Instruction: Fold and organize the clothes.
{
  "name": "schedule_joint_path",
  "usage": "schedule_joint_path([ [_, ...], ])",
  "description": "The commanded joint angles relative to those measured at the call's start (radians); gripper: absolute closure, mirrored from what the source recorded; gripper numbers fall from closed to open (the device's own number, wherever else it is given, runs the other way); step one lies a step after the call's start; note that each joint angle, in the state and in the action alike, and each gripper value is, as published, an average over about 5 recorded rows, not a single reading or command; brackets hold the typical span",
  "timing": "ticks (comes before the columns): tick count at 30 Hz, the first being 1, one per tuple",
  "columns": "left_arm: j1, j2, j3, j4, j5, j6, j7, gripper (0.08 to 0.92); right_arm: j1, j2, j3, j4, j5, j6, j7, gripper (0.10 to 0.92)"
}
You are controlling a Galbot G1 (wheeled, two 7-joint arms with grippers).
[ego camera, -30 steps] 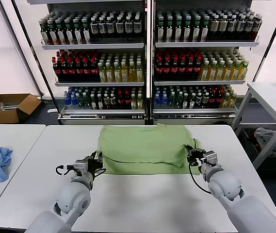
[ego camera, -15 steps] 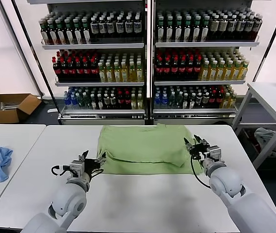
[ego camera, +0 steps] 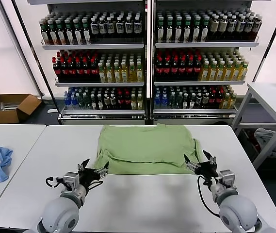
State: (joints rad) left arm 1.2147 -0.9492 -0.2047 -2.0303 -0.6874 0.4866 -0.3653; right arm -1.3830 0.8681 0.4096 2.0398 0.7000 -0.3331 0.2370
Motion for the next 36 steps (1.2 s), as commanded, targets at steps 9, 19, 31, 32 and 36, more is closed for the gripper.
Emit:
schedule_joint_path([
  [9, -0.01, -0.011, -0.02, 0.101, -0.089, -0.008, 0.057, 0.177, -0.064, -0.014, 0.093, -0.059, 0.104, 0.0, -0.05, 0.203],
  [19, -0.033, -0.018, -0.029, 0.167, -0.109, -0.021, 0.056, 0.177, 0.038, -0.007, 0.032, -0.135, 0.081, 0.001, -0.076, 0.203],
  [31, -0.037, -0.029, -0.017, 0.187, -0.103, -0.027, 0.059, 0.296, 0.128, 0.017, -0.043, -0.176, 0.038, -0.008, -0.089, 0.258],
  [32, -0.037, -0.029, -0.017, 0.188, -0.102, -0.027, 0.059, 0.314, 0.138, 0.019, -0.053, -0.179, 0.032, -0.009, -0.09, 0.272],
  [36, -0.036, -0.031, -0.015, 0.192, -0.101, -0.029, 0.06, 0.362, 0.166, 0.026, -0.085, -0.193, 0.015, -0.017, -0.089, 0.299],
])
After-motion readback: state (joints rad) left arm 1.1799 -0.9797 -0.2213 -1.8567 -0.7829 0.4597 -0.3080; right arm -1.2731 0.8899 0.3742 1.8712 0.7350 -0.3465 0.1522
